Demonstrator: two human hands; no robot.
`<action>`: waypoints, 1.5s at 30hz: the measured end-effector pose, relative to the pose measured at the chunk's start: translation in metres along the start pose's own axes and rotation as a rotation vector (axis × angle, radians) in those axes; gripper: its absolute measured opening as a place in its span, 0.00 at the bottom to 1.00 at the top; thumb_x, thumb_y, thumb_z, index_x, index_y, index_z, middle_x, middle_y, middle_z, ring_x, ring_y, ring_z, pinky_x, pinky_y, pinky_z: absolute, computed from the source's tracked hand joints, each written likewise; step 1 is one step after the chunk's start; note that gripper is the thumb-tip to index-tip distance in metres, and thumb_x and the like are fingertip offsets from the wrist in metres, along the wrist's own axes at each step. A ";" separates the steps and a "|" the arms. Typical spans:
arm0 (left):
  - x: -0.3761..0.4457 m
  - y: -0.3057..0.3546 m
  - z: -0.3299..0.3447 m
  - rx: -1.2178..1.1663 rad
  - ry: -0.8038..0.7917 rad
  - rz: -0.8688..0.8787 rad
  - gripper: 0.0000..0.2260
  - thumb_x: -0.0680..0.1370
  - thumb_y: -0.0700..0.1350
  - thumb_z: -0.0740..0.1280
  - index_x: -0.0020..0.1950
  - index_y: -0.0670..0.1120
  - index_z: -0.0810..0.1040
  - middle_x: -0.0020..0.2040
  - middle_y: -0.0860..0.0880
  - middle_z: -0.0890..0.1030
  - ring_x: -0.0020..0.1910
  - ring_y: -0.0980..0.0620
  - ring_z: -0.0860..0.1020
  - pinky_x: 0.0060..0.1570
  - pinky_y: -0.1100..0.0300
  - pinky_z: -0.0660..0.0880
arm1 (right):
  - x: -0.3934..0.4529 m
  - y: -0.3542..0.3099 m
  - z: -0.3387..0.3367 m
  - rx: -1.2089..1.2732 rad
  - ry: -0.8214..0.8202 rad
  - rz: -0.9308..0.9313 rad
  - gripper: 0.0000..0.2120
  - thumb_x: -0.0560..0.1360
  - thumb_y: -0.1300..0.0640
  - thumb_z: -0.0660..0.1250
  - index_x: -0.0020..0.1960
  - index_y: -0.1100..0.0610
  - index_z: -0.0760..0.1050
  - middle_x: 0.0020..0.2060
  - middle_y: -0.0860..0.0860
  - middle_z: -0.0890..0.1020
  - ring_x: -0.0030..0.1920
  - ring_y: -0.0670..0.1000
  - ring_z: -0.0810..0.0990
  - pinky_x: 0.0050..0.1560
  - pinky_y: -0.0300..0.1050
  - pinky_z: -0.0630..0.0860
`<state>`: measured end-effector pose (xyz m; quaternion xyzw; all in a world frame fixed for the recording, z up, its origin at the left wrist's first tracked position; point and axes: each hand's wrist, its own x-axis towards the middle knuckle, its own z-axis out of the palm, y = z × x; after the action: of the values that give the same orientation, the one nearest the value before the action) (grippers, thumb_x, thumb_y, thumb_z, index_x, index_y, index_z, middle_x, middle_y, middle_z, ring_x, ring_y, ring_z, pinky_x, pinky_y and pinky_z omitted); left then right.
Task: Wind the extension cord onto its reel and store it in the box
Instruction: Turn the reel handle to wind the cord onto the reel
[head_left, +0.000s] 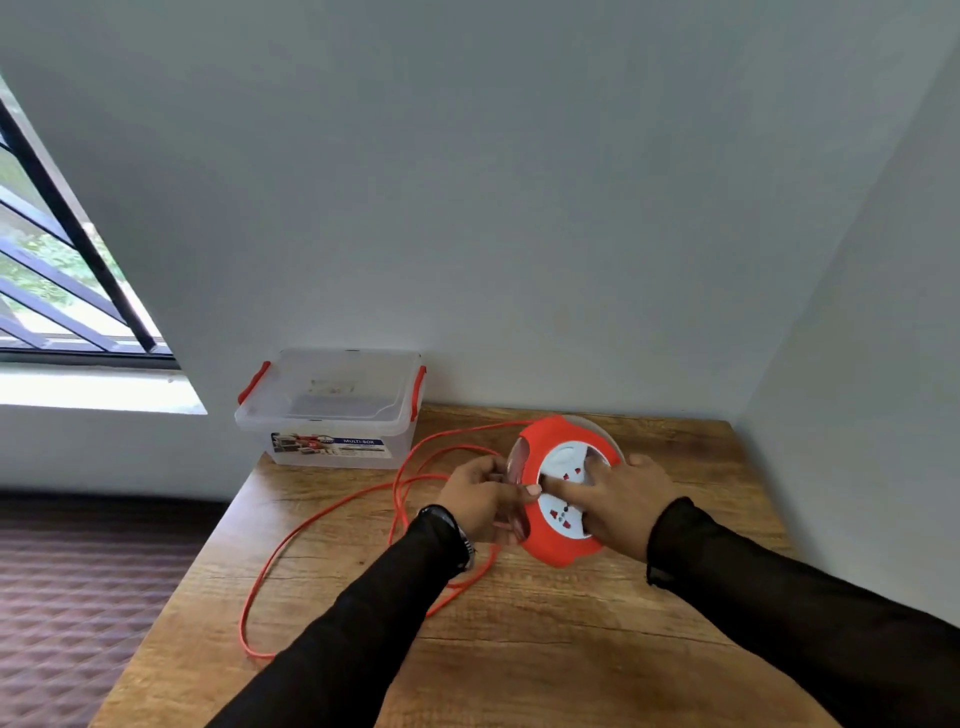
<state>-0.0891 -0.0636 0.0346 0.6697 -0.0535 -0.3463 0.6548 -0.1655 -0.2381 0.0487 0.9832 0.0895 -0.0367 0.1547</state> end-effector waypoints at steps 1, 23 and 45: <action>0.001 -0.004 0.003 -0.035 0.015 0.006 0.12 0.70 0.36 0.73 0.50 0.41 0.75 0.37 0.45 0.79 0.25 0.50 0.78 0.30 0.57 0.77 | 0.001 -0.001 -0.001 0.035 0.023 0.048 0.28 0.78 0.50 0.55 0.74 0.39 0.47 0.64 0.60 0.72 0.53 0.58 0.79 0.51 0.48 0.69; -0.006 -0.023 0.028 -0.176 0.203 0.295 0.13 0.71 0.34 0.72 0.52 0.39 0.72 0.32 0.53 0.81 0.30 0.48 0.76 0.31 0.57 0.75 | 0.024 -0.021 -0.018 2.061 -0.044 1.052 0.09 0.76 0.52 0.65 0.49 0.58 0.72 0.35 0.56 0.80 0.16 0.45 0.66 0.21 0.34 0.58; -0.009 -0.001 -0.028 0.014 0.117 0.138 0.01 0.72 0.41 0.70 0.42 0.44 0.81 0.28 0.49 0.79 0.24 0.51 0.77 0.25 0.62 0.73 | -0.006 -0.019 -0.030 0.322 -0.019 -0.056 0.27 0.77 0.54 0.60 0.72 0.37 0.55 0.76 0.53 0.53 0.69 0.58 0.66 0.57 0.49 0.76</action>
<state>-0.0819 -0.0354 0.0349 0.6882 -0.0637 -0.2603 0.6743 -0.1739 -0.2122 0.0717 0.9920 0.1084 -0.0643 -0.0050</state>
